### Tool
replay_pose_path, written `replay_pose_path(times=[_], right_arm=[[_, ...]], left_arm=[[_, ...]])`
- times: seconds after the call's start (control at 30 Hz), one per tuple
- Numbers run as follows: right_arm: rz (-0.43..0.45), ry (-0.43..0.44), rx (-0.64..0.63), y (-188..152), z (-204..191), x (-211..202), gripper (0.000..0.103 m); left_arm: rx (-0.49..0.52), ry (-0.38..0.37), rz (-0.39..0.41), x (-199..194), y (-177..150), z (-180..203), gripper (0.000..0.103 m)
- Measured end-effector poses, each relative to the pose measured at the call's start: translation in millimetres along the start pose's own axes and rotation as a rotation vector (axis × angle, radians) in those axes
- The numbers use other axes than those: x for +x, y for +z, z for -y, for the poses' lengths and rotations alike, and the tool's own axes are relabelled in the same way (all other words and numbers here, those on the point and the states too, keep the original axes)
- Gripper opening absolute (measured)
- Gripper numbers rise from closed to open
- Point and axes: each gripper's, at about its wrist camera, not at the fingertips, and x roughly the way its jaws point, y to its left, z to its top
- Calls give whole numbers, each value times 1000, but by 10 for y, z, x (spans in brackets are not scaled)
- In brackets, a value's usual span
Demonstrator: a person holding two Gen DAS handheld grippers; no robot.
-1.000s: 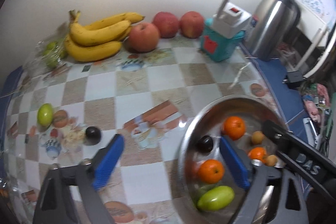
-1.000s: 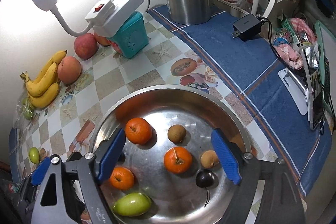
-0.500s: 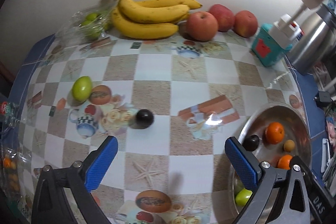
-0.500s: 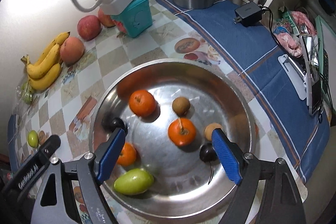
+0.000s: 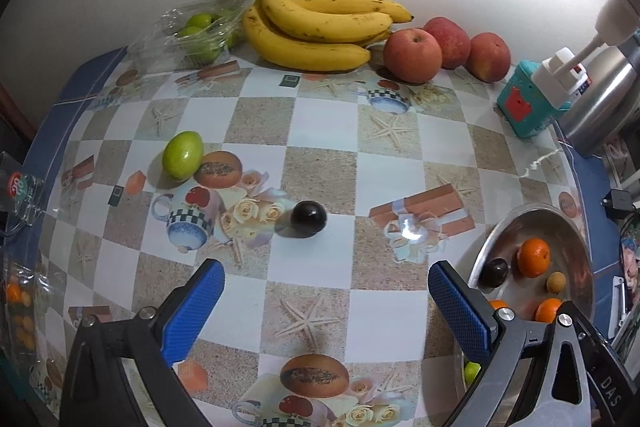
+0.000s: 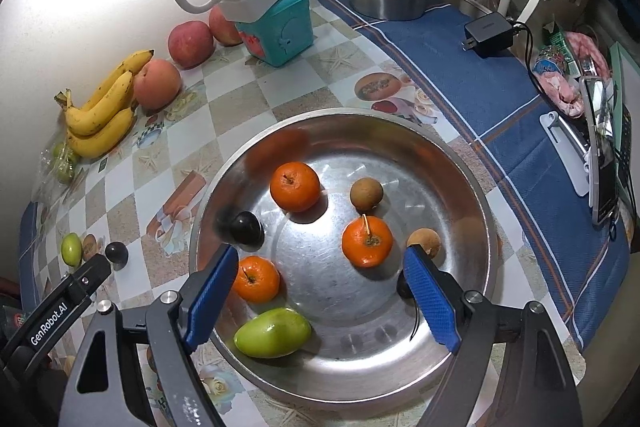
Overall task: Organize fruits
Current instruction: 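Move both open tools away from the bowl toward the green apple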
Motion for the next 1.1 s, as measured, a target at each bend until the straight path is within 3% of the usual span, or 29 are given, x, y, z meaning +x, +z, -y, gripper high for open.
replay_pose_path(times=[0.03, 0.07, 0.73, 0.9, 1.1], right_arm=[[0, -2, -1, -1, -3, 5, 100], [2, -6, -6, -1, -10, 5, 103], [-4, -9, -45, -24, -132, 47, 103], [0, -5, -63, -34, -229, 43, 103], [-10, 30, -97, -67, -382, 47, 103]], left_arm=[[-2, 6, 0, 0, -4, -12, 103], [-4, 14, 0, 3, -6, -27, 103], [34, 29, 1, -31, 18, -155, 103], [76, 95, 33, -91, 57, -280, 103], [56, 146, 53, -147, 110, -574, 103]])
